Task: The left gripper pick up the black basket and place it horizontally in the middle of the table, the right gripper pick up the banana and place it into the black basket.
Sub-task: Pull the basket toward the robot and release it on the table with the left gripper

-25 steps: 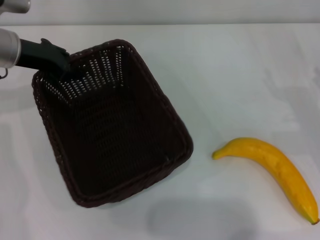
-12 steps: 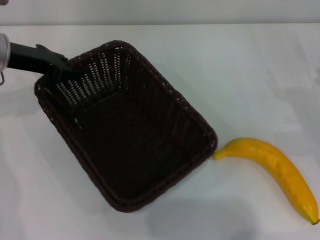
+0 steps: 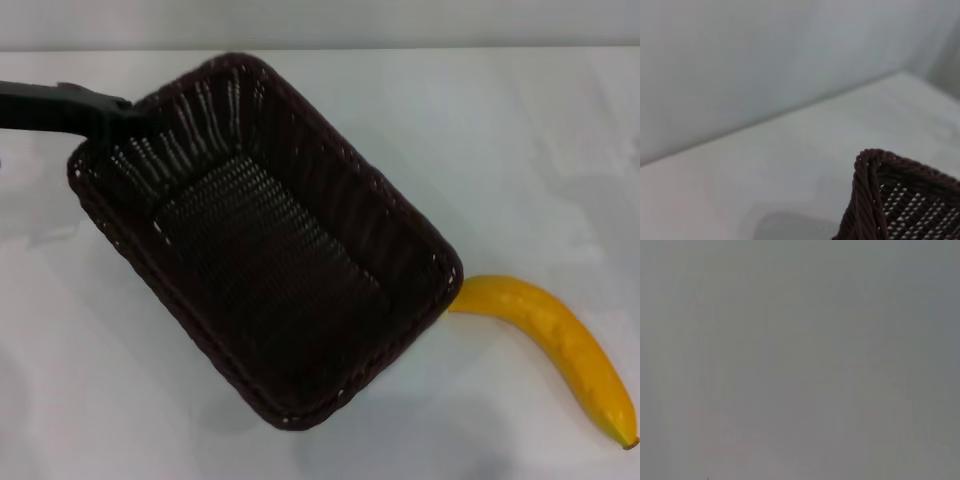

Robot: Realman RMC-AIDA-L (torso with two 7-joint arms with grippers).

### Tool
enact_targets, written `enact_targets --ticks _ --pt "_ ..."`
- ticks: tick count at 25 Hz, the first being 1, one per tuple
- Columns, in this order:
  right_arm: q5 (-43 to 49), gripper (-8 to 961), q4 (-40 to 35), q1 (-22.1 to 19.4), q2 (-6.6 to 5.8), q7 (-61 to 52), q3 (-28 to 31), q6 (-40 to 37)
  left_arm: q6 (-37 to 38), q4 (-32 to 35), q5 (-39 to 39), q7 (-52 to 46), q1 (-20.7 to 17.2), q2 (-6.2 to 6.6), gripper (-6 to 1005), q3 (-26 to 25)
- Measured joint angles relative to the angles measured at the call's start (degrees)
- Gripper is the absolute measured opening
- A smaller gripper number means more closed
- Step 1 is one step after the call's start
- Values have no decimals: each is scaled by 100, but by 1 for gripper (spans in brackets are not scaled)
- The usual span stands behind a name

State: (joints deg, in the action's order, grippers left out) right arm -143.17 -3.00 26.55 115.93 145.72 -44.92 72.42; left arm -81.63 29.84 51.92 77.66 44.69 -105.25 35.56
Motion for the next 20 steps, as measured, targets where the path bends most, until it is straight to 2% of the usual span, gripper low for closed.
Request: enact_targets --ticks 5,14,20 --pt "4 861 -3 7 0 0 -7 0 -232 87 450 -382 -263 -23 180 -432" --pt "9 861 -6 5 0 1 30 -36 -205 32 1731 -756 -934 -66 181 -468" --pt "9 861 -8 35 -1 52 40 -94 21 -143 2399 -825 -1300 -288 191 -503"
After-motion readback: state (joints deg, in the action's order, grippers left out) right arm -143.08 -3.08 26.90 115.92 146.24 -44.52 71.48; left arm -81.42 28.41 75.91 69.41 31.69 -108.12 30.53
